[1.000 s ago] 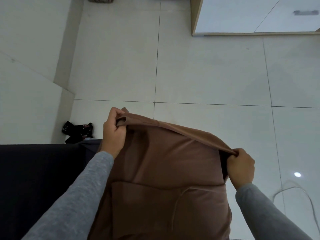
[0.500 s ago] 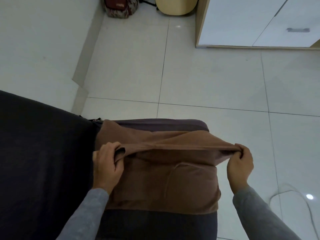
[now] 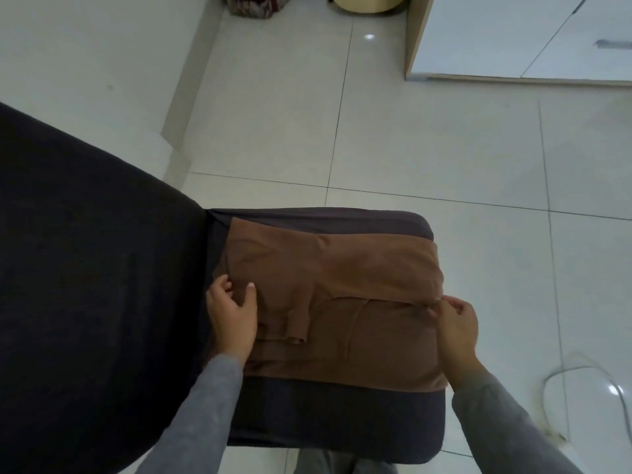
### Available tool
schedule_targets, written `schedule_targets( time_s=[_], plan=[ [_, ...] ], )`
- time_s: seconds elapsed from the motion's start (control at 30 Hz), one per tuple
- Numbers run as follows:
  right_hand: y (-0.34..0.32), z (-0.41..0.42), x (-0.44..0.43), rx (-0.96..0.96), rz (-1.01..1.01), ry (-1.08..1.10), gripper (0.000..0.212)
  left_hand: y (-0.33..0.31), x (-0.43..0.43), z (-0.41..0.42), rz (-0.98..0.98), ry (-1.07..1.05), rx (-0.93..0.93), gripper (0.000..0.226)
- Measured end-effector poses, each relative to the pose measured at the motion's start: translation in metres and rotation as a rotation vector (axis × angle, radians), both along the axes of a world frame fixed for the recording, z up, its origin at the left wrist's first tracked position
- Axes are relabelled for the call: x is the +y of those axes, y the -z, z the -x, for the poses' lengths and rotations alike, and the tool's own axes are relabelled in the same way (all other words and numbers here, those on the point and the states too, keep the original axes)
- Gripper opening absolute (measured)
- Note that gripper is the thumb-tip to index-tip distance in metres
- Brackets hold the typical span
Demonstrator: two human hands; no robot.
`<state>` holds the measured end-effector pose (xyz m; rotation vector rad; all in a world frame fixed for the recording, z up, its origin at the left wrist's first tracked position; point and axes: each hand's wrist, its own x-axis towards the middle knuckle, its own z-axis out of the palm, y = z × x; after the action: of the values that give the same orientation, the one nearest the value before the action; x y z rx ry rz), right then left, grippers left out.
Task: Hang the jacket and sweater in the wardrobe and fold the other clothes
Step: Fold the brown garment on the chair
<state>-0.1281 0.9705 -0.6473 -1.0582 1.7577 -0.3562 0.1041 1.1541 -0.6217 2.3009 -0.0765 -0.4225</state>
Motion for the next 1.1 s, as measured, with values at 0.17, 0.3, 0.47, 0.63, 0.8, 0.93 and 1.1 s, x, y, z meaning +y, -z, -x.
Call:
schedule_targets(
  time_s=[0.17,0.3,0.47,0.63,0.8,0.93,1.1],
  plan=[
    [0.007,-0.015,-0.013,-0.041,-0.155,0.149,0.022,0.010,-0.017,-0.039,-0.193,0.013,0.153,0.059],
    [0.004,-0.022,-0.021,-0.124,-0.254,0.303,0.021,0.016,-0.020,-0.050,-0.143,-0.039,0.177,0.055],
    [0.005,-0.027,-0.023,-0.014,-0.219,0.218,0.038,0.021,-0.019,-0.056,-0.078,-0.091,0.290,0.038],
    [0.005,-0.032,-0.021,-0.009,-0.230,0.253,0.021,0.028,-0.011,-0.051,0.025,-0.015,0.313,0.016],
    [-0.013,-0.040,-0.010,-0.116,-0.312,0.369,0.025,0.020,-0.008,-0.035,0.186,-0.078,0.324,0.015],
    [-0.023,-0.054,0.005,-0.163,-0.383,0.320,0.028,0.011,-0.005,-0.026,0.279,-0.126,0.335,0.008],
    [-0.020,-0.061,0.019,-0.179,-0.313,0.271,0.025,0.007,0.004,-0.019,0.299,-0.135,0.341,0.001]
  ],
)
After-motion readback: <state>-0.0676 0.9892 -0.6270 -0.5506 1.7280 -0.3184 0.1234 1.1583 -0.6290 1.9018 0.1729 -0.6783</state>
